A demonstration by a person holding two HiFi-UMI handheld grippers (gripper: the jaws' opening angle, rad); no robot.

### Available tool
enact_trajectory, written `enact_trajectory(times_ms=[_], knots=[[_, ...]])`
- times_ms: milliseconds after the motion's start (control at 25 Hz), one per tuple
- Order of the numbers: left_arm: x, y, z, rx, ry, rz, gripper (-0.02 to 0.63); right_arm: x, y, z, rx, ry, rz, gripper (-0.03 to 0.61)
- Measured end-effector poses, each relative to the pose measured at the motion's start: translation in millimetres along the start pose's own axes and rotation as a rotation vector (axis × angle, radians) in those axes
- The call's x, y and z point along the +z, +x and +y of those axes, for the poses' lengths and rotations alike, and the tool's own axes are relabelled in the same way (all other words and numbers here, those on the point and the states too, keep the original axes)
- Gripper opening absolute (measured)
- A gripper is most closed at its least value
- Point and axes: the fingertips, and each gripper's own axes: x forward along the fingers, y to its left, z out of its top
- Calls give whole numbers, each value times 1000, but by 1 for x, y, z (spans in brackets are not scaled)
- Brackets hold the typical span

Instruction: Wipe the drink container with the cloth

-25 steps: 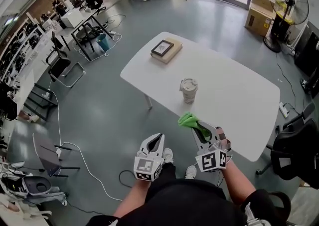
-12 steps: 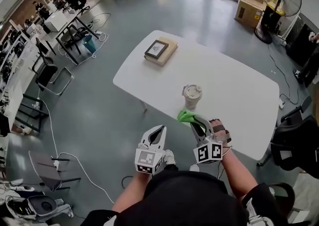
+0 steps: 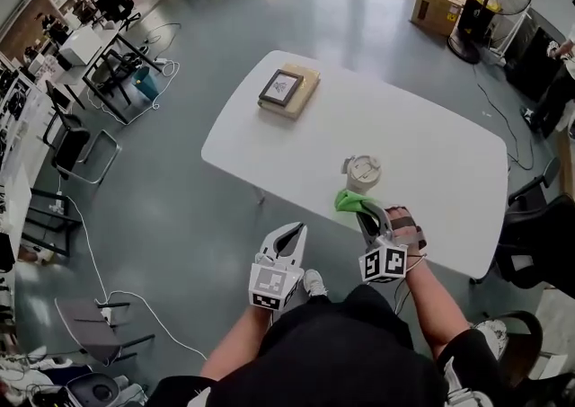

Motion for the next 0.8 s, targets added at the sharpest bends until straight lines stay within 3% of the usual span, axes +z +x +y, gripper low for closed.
enact_trajectory(times_ms=[240,800], knots=[[-10,8,6,-27,-4,35,14,-13,20,0,14,-23,47,91],[-20,34,4,15,-37,81,14,-36,45,10,92,-25,66,91]])
